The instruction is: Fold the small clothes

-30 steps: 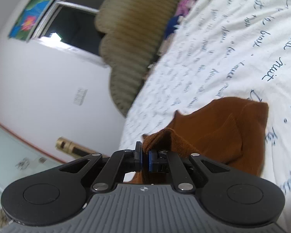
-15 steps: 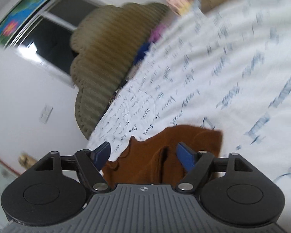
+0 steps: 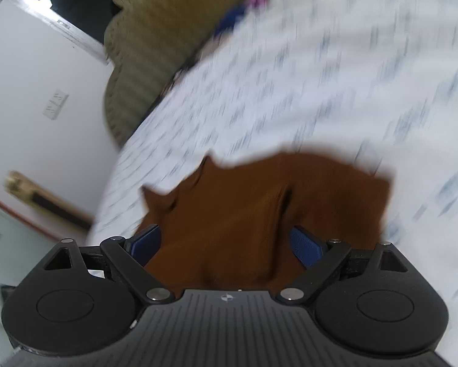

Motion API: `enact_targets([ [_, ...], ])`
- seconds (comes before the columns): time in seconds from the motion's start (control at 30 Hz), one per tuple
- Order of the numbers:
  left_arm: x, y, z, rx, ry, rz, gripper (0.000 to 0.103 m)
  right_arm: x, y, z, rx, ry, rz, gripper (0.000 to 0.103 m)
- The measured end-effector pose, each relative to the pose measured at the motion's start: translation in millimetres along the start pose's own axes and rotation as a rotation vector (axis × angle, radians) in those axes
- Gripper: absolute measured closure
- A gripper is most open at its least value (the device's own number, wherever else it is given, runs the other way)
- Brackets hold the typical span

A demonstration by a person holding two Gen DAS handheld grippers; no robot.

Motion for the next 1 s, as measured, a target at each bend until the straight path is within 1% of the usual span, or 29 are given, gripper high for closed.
enact_targets([
  [0.03, -1, -5, -1, -0.006, 0.011, 0.003, 0.038, 1, 1, 2, 0.021, -0.046, -0.021, 0.009],
  [0.07, 0, -11, -3, -0.012, 0.019, 0.012, 0.038, 2, 5, 0, 0.064, -0.108, -0.061, 0.008],
  [0.1, 1, -19, -4, -0.028, 0.016, 0.030, 0.038, 0, 8, -5, 0.106, -0.143, -0.089, 0.007],
  [0.13, 5, -28, -6, -0.051, 0.000, 0.061, 0.038, -2, 12, -11, 0.144, -0.142, -0.098, 0.005],
  [0.17, 12, -36, -7, -0.078, -0.021, 0.098, 0.038, -6, 16, -19, 0.181, -0.122, -0.098, 0.005],
  [0.2, 18, -46, -6, -0.113, -0.042, 0.149, 0.038, -8, 18, -27, 0.211, -0.116, -0.101, 0.005],
  [0.23, 23, -54, -4, -0.153, -0.052, 0.205, 0.038, -6, 17, -36, 0.235, -0.141, -0.104, 0.003],
  [0.27, 29, -63, 0, -0.201, -0.045, 0.275, 0.038, -3, 12, -42, 0.234, -0.172, -0.119, 0.003],
  [0.3, 34, -69, 4, -0.246, -0.029, 0.337, 0.038, 0, 3, -44, 0.209, -0.204, -0.147, 0.003],
  [0.33, 38, -74, 8, -0.279, -0.018, 0.390, 0.038, 3, -8, -45, 0.173, -0.244, -0.178, 0.003],
  [0.37, 41, -78, 11, -0.296, -0.010, 0.426, 0.038, 5, -20, -43, 0.120, -0.283, -0.201, 0.004],
  [0.4, 46, -78, 16, -0.305, -0.003, 0.452, 0.038, 5, -32, -40, 0.060, -0.292, -0.213, 0.004],
  [0.43, 49, -77, 20, -0.305, -0.003, 0.464, 0.038, 2, -42, -38, -0.003, -0.261, -0.217, 0.004],
  [0.47, 52, -74, 25, -0.307, -0.009, 0.456, 0.038, -3, -49, -34, -0.060, -0.202, -0.215, 0.003],
  [0.5, 54, -70, 32, -0.310, -0.025, 0.436, 0.038, -5, -53, -29, -0.096, -0.158, -0.202, 0.003],
  [0.53, 56, -64, 40, -0.311, -0.052, 0.408, 0.038, -4, -52, -23, -0.110, -0.149, -0.174, 0.003],
  [0.57, 57, -58, 49, -0.321, -0.067, 0.379, 0.038, -2, -49, -15, -0.118, -0.160, -0.141, 0.003],
  [0.6, 60, -48, 58, -0.332, -0.075, 0.344, 0.038, 0, -43, -6, -0.124, -0.165, -0.108, 0.003],
  [0.67, 63, -24, 75, -0.331, -0.092, 0.288, 0.038, -2, -28, 15, -0.137, -0.126, -0.042, 0.003],
  [0.77, 66, 21, 99, -0.348, -0.091, 0.219, 0.038, -10, 0, 54, -0.177, -0.010, 0.083, 0.003],
  [0.83, 65, 50, 111, -0.355, -0.081, 0.180, 0.038, -17, 27, 76, -0.179, 0.061, 0.140, 0.004],
  [0.87, 64, 65, 116, -0.363, -0.076, 0.162, 0.038, -21, 40, 85, -0.170, 0.074, 0.155, 0.006],
  [0.9, 62, 79, 120, -0.370, -0.069, 0.138, 0.038, -24, 54, 91, -0.155, 0.070, 0.169, 0.008],
  [0.97, 58, 104, 122, -0.374, -0.074, 0.081, 0.038, -25, 80, 100, -0.122, 0.038, 0.174, 0.013],
  [1.0, 55, 114, 122, -0.382, -0.085, 0.047, 0.038, -24, 91, 101, -0.109, 0.021, 0.168, 0.018],
])
Point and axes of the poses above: each gripper's, at about its wrist camera, not at the fingertips, and z roughly against the way its jaws point, x to its left, y to its underside, the point moved 8 cm from there along -z, roughly the way its jaws point, and after that the axes turned 3 degrees about -y, right-handed, at the moved point
